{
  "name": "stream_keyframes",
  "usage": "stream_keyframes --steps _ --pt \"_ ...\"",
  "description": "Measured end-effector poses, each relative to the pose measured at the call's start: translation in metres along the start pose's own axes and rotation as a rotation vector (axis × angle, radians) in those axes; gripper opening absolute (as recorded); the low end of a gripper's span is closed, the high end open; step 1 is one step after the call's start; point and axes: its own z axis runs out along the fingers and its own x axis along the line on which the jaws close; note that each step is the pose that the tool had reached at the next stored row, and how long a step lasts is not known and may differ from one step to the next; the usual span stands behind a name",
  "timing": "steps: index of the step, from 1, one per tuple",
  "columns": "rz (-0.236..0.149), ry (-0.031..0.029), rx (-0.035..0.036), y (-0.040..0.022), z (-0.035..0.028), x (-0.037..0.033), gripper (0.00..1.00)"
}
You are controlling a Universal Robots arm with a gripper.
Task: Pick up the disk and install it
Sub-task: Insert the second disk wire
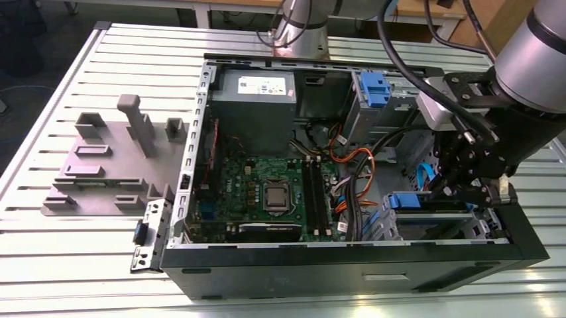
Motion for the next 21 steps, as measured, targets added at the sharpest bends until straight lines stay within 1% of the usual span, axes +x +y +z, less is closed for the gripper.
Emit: stream_keyframes --steps 2,5,7,8,9,14,15,16,17,21 --pt "0.0 -0.0007 0.0 0.0 -0.0003 0.0001 0.16" --pt "0.001 -0.0079 0.0002 0.0001 -0.0001 0.0005 0.16" --pt "0.001 -0.0106 0.0003 0.0001 -0.0002 0.0012 0.16" --pt "0.001 -0.0137 0.0004 0.0001 -0.0002 0.0018 0.16" --pt "0.002 -0.0186 0.0005 0.0001 -0.0002 0.0025 0.16" --pt "0.004 -0.0478 0.0014 0.0002 -0.0001 0.0051 0.16" --pt "0.004 -0.0523 0.0015 0.0002 -0.0001 0.0056 0.16" --pt "0.004 -0.0549 0.0016 0.0002 0.0 0.0062 0.16" --pt "0.005 -0.0559 0.0016 0.0002 0.0 0.0068 0.16" --pt "0.005 -0.0566 0.0015 0.0003 0.0005 0.0089 0.16"
